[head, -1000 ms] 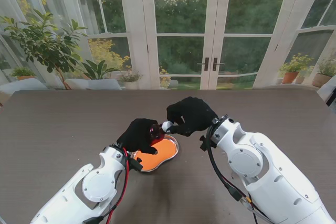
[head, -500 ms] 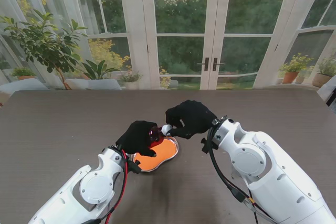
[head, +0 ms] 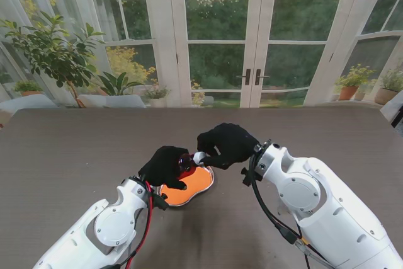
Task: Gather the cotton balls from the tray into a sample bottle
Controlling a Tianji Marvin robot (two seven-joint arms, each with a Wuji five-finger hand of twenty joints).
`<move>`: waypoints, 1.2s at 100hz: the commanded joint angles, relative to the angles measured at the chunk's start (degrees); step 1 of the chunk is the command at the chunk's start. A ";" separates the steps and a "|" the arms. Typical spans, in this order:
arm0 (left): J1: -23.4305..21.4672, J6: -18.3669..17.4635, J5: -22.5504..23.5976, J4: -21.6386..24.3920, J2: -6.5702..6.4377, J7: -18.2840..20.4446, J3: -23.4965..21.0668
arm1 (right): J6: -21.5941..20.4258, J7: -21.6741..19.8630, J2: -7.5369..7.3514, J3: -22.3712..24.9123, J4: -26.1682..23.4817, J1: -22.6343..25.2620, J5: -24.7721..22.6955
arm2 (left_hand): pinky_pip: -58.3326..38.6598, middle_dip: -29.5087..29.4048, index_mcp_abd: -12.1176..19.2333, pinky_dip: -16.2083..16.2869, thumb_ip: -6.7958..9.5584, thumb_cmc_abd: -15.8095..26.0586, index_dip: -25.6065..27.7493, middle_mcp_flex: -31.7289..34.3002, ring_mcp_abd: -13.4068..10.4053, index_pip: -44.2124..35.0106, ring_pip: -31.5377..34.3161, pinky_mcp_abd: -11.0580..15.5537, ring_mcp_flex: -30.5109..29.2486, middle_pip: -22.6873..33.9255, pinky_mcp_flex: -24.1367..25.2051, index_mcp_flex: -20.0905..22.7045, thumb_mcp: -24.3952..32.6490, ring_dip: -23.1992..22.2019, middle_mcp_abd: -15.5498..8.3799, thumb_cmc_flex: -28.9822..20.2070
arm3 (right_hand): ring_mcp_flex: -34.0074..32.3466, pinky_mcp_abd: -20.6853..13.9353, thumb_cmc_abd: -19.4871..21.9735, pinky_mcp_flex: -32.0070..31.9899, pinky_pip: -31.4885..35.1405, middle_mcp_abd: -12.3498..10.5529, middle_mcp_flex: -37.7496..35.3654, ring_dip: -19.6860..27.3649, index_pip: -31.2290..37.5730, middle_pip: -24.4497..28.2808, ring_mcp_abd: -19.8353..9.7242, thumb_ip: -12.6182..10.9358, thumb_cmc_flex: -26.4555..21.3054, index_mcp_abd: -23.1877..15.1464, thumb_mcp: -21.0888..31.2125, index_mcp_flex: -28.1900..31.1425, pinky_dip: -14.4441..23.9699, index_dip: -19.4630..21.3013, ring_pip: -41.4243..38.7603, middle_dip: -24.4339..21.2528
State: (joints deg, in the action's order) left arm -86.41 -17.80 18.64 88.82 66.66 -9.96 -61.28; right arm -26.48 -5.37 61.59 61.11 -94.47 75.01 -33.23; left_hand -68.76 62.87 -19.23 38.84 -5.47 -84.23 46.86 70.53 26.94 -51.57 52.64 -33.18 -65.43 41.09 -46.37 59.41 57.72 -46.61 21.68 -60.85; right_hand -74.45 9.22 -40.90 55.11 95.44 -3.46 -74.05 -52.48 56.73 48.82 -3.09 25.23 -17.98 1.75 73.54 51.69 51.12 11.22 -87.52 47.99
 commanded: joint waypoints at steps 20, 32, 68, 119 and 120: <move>-0.22 -0.06 0.15 1.14 0.39 0.98 0.16 | -2.28 -0.91 0.11 -0.33 -0.43 0.60 -0.98 | -33.25 2.51 4.17 3.56 1.63 61.08 3.16 4.73 3.11 -16.45 25.66 -1.88 -6.48 5.89 -5.00 5.43 3.55 -3.56 1.57 -5.27 | -1.16 -2.02 4.75 -0.57 1.82 0.13 1.60 0.90 -8.63 -0.13 -3.01 -9.50 0.80 -0.31 5.45 -1.73 0.96 -1.65 -0.03 0.37; -0.20 -0.07 0.21 1.15 0.40 0.91 0.15 | -3.32 0.18 0.16 -0.29 -0.53 0.82 -2.47 | -33.25 2.51 4.17 3.57 1.63 61.06 3.16 4.73 3.11 -16.46 25.66 -1.88 -6.49 5.89 -5.00 5.43 3.56 -3.56 1.57 -5.27 | -1.20 -2.14 3.66 -0.75 1.67 0.24 2.28 1.13 -12.45 0.22 -3.45 -14.47 2.60 0.65 4.48 -1.30 1.05 3.32 0.52 -0.49; -0.24 0.16 0.08 1.29 0.51 0.60 0.11 | -4.78 1.79 0.16 -0.10 -0.84 1.26 -5.22 | -33.24 2.49 4.23 3.58 1.63 61.05 3.15 4.72 3.11 -16.49 25.65 -1.88 -6.49 5.86 -5.00 5.45 3.59 -3.57 1.63 -5.26 | -1.22 -2.27 -7.68 -1.07 1.42 0.38 3.26 1.35 -14.59 0.45 -3.65 -13.59 6.03 1.64 3.20 -1.80 1.03 6.61 1.08 -0.47; -0.28 0.25 -0.11 1.44 0.61 0.26 -0.05 | -2.72 13.23 1.39 -1.74 -0.06 2.28 -14.35 | -33.24 2.51 4.22 3.59 1.63 61.09 3.12 4.74 3.00 -16.45 25.61 -1.88 -6.46 5.90 -5.00 5.34 3.55 -3.56 1.55 -5.27 | -1.19 -0.18 -12.18 2.56 2.43 0.13 -2.68 -0.39 -13.68 0.86 -3.70 -13.06 5.46 0.13 4.83 5.04 0.85 7.90 -2.64 -0.57; -0.29 0.26 -0.11 1.45 0.61 0.26 -0.06 | -2.70 13.28 1.39 -1.75 -0.05 2.28 -14.38 | -33.24 2.51 4.22 3.59 1.64 61.08 3.12 4.74 2.99 -16.44 25.61 -1.88 -6.46 5.90 -5.00 5.34 3.56 -3.56 1.55 -5.28 | -1.20 -0.16 -11.99 2.61 2.44 0.13 -2.82 -0.41 -13.64 0.87 -3.68 -13.10 5.29 0.08 4.94 5.16 0.84 7.93 -2.70 -0.56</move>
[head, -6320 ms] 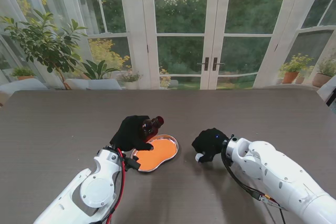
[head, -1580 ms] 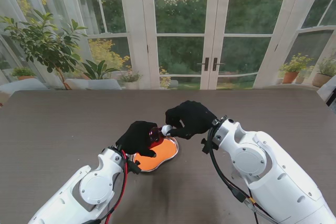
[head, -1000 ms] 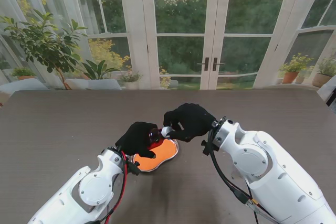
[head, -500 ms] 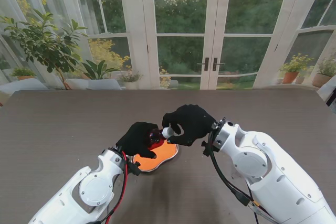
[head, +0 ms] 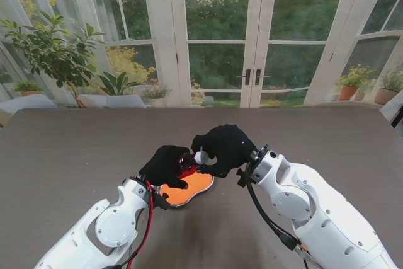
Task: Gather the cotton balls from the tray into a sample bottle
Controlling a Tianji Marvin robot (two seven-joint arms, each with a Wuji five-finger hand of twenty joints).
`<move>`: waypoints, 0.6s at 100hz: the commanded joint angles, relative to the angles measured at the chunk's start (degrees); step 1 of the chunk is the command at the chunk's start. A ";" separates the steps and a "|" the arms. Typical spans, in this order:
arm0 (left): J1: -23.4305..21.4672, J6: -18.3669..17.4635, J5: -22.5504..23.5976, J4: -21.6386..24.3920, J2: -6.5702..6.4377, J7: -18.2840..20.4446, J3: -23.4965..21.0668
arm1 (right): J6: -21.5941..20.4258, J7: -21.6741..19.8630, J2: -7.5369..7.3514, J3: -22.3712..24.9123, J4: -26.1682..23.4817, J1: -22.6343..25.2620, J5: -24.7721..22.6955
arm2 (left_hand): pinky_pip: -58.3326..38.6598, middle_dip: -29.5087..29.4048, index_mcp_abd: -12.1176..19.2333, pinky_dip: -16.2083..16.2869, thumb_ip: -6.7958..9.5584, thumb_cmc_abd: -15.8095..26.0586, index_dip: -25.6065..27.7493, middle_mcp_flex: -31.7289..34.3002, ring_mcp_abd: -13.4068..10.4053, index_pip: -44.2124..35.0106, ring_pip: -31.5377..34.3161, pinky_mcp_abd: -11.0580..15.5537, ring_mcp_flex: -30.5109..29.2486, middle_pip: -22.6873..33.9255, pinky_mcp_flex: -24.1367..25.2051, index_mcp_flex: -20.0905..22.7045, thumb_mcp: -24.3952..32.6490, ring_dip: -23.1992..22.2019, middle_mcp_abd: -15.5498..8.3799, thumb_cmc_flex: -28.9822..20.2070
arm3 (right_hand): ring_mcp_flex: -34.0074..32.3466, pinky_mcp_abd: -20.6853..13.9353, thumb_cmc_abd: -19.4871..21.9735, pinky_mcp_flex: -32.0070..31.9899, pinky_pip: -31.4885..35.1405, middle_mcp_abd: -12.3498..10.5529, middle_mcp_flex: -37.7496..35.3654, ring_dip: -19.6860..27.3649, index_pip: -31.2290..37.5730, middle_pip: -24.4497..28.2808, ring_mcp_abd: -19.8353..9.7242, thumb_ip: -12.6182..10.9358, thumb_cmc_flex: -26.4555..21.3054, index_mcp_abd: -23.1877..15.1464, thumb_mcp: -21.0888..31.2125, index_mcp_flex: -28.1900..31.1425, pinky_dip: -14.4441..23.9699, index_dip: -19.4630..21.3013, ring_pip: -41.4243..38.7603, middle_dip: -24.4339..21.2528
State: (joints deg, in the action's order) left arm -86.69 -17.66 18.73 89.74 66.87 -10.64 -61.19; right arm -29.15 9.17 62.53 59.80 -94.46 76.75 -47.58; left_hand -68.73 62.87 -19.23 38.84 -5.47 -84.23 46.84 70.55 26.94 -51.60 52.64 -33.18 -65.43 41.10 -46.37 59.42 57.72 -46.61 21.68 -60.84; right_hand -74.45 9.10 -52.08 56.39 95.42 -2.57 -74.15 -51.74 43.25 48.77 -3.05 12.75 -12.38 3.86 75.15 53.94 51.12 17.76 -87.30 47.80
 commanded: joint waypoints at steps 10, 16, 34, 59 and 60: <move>-0.14 0.22 -0.20 0.75 0.37 1.03 -0.27 | 0.12 -0.84 0.51 -0.48 -0.04 0.58 -0.23 | -33.27 2.51 4.21 3.59 1.64 61.06 3.13 4.73 2.97 -16.42 25.60 -1.88 -6.47 5.89 -5.00 5.35 3.59 -3.55 1.55 -5.27 | -1.17 0.32 0.76 1.97 2.74 -0.86 -3.74 -1.51 0.40 0.82 -3.55 -0.89 -1.67 -2.66 3.84 4.20 0.72 1.87 -3.63 -0.32; -0.19 0.29 -0.22 0.82 0.36 1.05 -0.31 | 0.31 -0.39 0.52 -0.44 -0.05 0.62 -0.68 | -33.27 2.51 4.20 3.59 1.64 61.06 3.14 4.73 2.97 -16.42 25.60 -1.88 -6.47 5.89 -5.00 5.33 3.58 -3.55 1.55 -5.29 | -1.18 0.44 0.65 2.27 2.86 -0.84 -4.21 -1.65 0.58 0.79 -3.61 -0.91 -2.08 -2.86 3.95 4.75 0.67 2.06 -3.92 -0.28; -0.16 0.35 -0.38 0.85 0.38 1.08 -0.23 | 0.97 0.68 0.57 -0.37 -0.07 0.76 -1.65 | -33.27 2.51 4.18 3.59 1.64 61.11 3.12 4.73 2.97 -16.39 25.60 -1.88 -6.47 5.89 -5.00 5.33 3.54 -3.55 1.55 -5.28 | -1.15 0.83 -0.94 2.69 3.15 -0.94 -5.13 -1.98 2.14 0.32 -3.55 4.17 -3.96 -3.42 4.22 5.28 0.23 -1.33 -4.39 0.11; -0.08 0.44 -0.47 0.91 0.37 1.23 -0.13 | 1.18 2.15 0.75 -0.50 0.31 0.65 -2.22 | -33.27 2.50 4.27 3.59 1.64 61.11 3.11 4.68 2.97 -16.40 25.60 -1.86 -6.47 5.87 -5.00 5.32 3.54 -3.55 1.59 -5.28 | -1.13 1.34 -4.21 3.57 3.25 -1.19 -6.88 -2.45 11.38 -0.09 -3.34 10.92 -7.79 -5.71 4.98 5.13 -0.10 -8.69 -5.18 0.23; -0.08 0.44 -0.47 0.92 0.37 1.24 -0.13 | 1.18 2.19 0.75 -0.50 0.32 0.65 -2.24 | -33.27 2.50 4.25 3.59 1.64 61.09 3.11 4.68 2.97 -16.40 25.60 -1.86 -6.47 5.87 -5.00 5.34 3.53 -3.55 1.61 -5.28 | -1.13 1.35 -4.24 3.57 3.25 -1.15 -6.92 -2.46 11.64 -0.10 -3.34 11.03 -7.87 -5.80 5.02 5.12 -0.10 -8.88 -5.19 0.24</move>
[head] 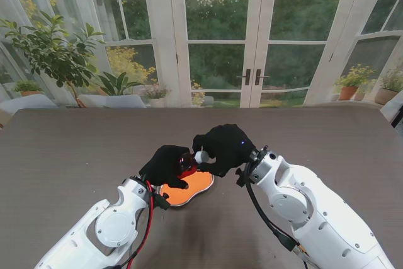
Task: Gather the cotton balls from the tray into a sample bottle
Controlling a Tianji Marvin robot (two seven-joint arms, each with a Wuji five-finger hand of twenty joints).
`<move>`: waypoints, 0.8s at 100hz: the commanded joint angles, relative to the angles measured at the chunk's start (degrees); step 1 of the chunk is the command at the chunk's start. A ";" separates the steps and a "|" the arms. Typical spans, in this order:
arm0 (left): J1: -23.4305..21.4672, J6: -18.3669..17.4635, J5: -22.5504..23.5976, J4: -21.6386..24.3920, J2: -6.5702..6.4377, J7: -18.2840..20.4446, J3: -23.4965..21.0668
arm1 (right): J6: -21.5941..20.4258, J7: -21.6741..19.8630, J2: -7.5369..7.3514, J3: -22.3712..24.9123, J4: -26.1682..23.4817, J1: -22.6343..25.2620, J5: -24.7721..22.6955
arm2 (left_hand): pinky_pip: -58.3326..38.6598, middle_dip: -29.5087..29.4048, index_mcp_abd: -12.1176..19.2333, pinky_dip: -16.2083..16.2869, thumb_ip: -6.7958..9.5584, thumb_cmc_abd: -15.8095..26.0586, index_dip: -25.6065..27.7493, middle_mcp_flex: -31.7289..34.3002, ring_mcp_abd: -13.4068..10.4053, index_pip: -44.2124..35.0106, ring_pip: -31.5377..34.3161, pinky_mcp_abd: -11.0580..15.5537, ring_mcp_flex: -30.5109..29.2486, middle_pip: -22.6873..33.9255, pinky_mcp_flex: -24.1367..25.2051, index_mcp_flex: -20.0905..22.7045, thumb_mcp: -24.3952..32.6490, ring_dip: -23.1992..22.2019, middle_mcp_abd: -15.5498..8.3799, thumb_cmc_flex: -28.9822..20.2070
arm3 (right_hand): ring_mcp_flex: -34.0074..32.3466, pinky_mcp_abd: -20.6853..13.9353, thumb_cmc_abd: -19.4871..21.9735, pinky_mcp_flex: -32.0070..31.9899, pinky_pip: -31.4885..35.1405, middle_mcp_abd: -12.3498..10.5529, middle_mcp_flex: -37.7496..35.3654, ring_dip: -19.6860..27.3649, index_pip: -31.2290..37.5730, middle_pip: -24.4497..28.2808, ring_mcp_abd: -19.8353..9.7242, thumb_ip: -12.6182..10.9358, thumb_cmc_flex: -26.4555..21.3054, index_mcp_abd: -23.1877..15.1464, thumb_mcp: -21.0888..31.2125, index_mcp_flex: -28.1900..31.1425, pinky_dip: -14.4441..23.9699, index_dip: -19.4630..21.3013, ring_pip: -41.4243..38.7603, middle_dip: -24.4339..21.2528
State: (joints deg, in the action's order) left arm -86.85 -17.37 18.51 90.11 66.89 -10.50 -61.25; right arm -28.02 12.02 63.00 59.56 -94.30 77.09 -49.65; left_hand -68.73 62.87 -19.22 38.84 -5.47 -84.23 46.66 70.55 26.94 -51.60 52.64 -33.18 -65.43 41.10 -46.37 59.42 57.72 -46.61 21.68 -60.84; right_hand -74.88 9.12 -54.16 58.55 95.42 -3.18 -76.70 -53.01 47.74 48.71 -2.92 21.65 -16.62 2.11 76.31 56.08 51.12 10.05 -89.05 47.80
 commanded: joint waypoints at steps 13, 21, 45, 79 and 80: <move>0.06 0.26 -0.21 0.63 0.33 1.14 -0.07 | 0.20 0.13 0.32 -0.25 0.30 0.28 -0.73 | -33.27 2.50 4.24 3.59 1.65 61.05 3.29 4.72 2.97 -16.43 25.60 -1.84 -6.47 5.89 -5.00 5.41 3.57 -3.55 1.51 -5.29 | -0.71 1.01 -3.04 1.37 3.18 -0.85 -3.76 -1.10 5.07 -0.29 -3.77 0.69 -0.86 -4.86 3.68 3.50 -0.12 -0.69 -3.24 0.21; 0.10 0.24 -0.23 0.60 0.36 1.07 -0.01 | 0.64 0.53 0.31 -0.19 0.25 0.34 -1.20 | -33.28 2.49 4.14 3.59 1.65 61.06 3.27 4.70 2.97 -16.37 25.60 -1.84 -6.47 5.88 -5.00 5.35 3.60 -3.55 1.60 -5.29 | -0.74 0.71 -2.72 1.06 3.03 -0.88 -2.89 -1.00 0.35 -0.37 -4.17 -3.17 1.39 -5.09 3.05 3.77 -0.07 3.88 -2.96 0.46; 0.15 0.31 -0.31 0.59 0.38 1.08 0.12 | 2.06 1.98 0.38 -0.07 0.17 0.55 -2.30 | -33.28 2.50 4.16 3.58 1.64 61.08 3.27 4.73 2.97 -16.39 25.60 -1.81 -6.47 5.90 -4.99 5.38 3.57 -3.55 1.54 -5.28 | -0.74 0.32 -4.93 0.38 2.70 -0.84 -0.91 -0.66 -4.06 -0.38 -4.39 -8.63 3.95 -5.38 2.77 2.45 0.11 10.89 -2.16 0.67; 0.24 0.31 -0.38 0.53 0.40 1.08 0.27 | 3.02 2.94 0.43 0.06 0.15 0.76 -2.95 | -33.29 2.50 4.25 3.57 1.65 61.07 3.29 4.71 2.97 -16.39 25.60 -1.81 -6.47 5.90 -4.99 5.34 3.56 -3.55 1.47 -5.29 | -0.81 -0.48 -7.22 -0.61 2.21 -1.00 2.78 -0.12 -5.11 -0.06 -5.17 -8.26 5.83 -3.83 2.50 -5.21 0.33 12.16 -0.99 0.56; 0.24 0.31 -0.39 0.52 0.40 1.07 0.27 | 3.03 2.95 0.43 0.06 0.15 0.75 -2.95 | -33.29 2.50 4.24 3.57 1.65 61.07 3.29 4.71 2.97 -16.39 25.60 -1.81 -6.47 5.90 -4.99 5.35 3.56 -3.55 1.47 -5.28 | -0.81 -0.51 -7.22 -0.65 2.19 -0.99 2.95 -0.10 -5.00 -0.07 -5.17 -8.25 5.86 -3.81 2.50 -5.33 0.35 12.24 -0.97 0.53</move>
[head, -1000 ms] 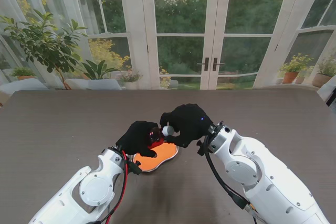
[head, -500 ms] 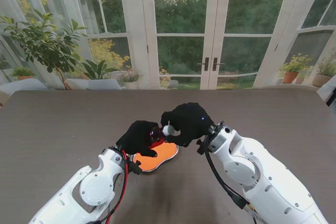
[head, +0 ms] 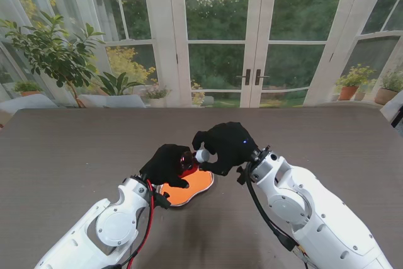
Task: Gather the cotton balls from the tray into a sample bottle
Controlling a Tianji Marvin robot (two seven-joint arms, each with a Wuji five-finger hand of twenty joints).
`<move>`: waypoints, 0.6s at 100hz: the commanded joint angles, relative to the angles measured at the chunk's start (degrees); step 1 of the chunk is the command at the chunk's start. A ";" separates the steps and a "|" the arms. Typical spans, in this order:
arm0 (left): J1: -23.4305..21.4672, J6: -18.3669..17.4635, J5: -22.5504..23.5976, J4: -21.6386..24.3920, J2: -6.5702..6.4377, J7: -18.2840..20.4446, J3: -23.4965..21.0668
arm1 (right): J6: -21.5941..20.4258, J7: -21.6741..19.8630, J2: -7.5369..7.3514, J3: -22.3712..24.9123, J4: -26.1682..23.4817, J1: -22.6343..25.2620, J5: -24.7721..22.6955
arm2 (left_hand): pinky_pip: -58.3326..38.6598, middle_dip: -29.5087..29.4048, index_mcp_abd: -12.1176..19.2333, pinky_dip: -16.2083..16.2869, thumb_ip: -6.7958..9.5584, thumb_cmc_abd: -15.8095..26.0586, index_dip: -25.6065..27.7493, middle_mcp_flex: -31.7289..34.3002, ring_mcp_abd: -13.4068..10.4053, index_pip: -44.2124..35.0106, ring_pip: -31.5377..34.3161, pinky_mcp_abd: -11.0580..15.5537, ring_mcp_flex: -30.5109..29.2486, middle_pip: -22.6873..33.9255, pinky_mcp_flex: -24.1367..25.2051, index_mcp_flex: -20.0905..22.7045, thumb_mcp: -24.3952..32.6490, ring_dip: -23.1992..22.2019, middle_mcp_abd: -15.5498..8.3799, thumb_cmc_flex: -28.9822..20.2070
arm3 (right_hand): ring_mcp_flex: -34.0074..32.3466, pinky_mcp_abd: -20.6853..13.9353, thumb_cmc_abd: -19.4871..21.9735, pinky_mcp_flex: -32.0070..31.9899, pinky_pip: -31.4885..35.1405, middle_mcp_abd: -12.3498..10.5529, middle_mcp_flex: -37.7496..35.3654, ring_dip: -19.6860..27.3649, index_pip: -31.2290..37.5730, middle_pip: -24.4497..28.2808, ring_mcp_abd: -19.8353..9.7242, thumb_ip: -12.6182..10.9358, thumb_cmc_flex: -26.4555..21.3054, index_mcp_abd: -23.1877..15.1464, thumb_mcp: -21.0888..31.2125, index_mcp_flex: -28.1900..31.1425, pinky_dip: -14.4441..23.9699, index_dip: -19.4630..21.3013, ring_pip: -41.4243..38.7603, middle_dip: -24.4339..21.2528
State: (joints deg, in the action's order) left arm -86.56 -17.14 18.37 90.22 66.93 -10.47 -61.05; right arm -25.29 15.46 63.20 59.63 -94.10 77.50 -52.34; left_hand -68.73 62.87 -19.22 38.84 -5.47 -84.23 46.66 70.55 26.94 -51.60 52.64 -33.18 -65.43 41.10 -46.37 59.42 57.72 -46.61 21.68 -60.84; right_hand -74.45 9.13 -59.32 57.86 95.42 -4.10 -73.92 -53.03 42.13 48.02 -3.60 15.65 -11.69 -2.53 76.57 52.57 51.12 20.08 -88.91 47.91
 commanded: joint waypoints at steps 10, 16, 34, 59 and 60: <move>-0.04 0.10 -0.28 0.40 0.37 1.02 0.11 | 0.52 -0.47 0.25 0.00 -0.05 0.37 -0.16 | -33.29 2.49 4.22 3.56 1.64 61.11 3.28 4.68 2.97 -16.39 25.60 -1.81 -6.47 5.89 -4.99 5.36 3.52 -3.55 1.49 -5.26 | -1.23 -0.64 -2.16 -0.21 2.08 -0.04 1.07 0.06 1.56 0.70 -4.47 -2.20 1.08 0.75 2.06 -2.44 0.45 2.75 -0.80 0.19; -0.08 0.12 -0.27 0.43 0.36 1.03 0.10 | 0.77 -0.22 0.27 0.03 -0.08 0.42 -0.31 | -33.29 2.49 4.23 3.56 1.65 61.08 3.27 4.68 2.97 -16.36 25.60 -1.81 -6.47 5.89 -4.99 5.29 3.52 -3.55 1.49 -5.28 | -1.25 -0.64 -2.26 -0.21 2.05 0.21 1.39 0.13 2.90 0.91 -4.53 -2.19 1.06 0.86 2.13 -2.76 0.53 3.41 -0.68 -0.02; -0.07 0.15 -0.30 0.45 0.36 1.07 0.12 | 1.87 0.42 0.32 0.21 -0.28 0.68 -0.69 | -33.29 2.50 4.24 3.56 1.65 61.07 3.27 4.69 2.97 -16.38 25.60 -1.81 -6.47 5.90 -4.99 5.32 3.55 -3.55 1.50 -5.29 | -1.26 -0.66 -2.81 -0.24 1.99 0.25 2.45 0.23 6.92 1.38 -4.85 -2.11 1.62 1.24 1.93 -3.86 0.66 5.44 -0.56 -0.57; 0.08 0.15 -0.52 0.38 0.37 1.24 0.33 | 3.27 1.38 0.36 0.43 -0.48 0.89 -1.45 | -33.29 2.49 4.30 3.56 1.65 61.09 3.26 4.66 2.95 -16.38 25.59 -1.81 -6.47 5.88 -4.99 5.33 3.50 -3.55 1.49 -5.28 | -1.27 -0.72 -4.04 -0.37 1.92 0.25 4.27 0.40 9.59 1.79 -5.14 -1.92 2.68 1.15 1.72 -5.21 0.69 6.85 -0.21 -0.78; 0.08 0.16 -0.52 0.38 0.37 1.24 0.33 | 3.24 1.33 0.36 0.45 -0.48 0.90 -1.40 | -33.29 2.48 4.30 3.56 1.65 61.09 3.26 4.66 2.95 -16.38 25.59 -1.81 -6.47 5.87 -4.99 5.33 3.51 -3.55 1.50 -5.29 | -1.27 -0.72 -4.03 -0.37 1.92 0.26 4.26 0.41 9.63 1.82 -5.14 -1.92 2.69 1.17 1.72 -5.26 0.69 6.87 -0.21 -0.79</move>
State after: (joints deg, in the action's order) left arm -86.40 -17.06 18.00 90.24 66.95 -10.46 -60.86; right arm -22.20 17.52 63.32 59.89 -94.18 78.08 -53.70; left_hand -68.73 62.87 -19.22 38.84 -5.47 -84.21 46.66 70.55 26.94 -51.60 52.64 -33.18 -65.43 41.10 -46.37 59.42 57.72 -46.61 21.68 -60.84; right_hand -74.42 9.13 -62.04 57.22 95.42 -4.16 -70.58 -53.00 50.44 48.68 -4.91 15.63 -9.38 -2.02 76.58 49.20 51.12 25.04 -88.09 47.77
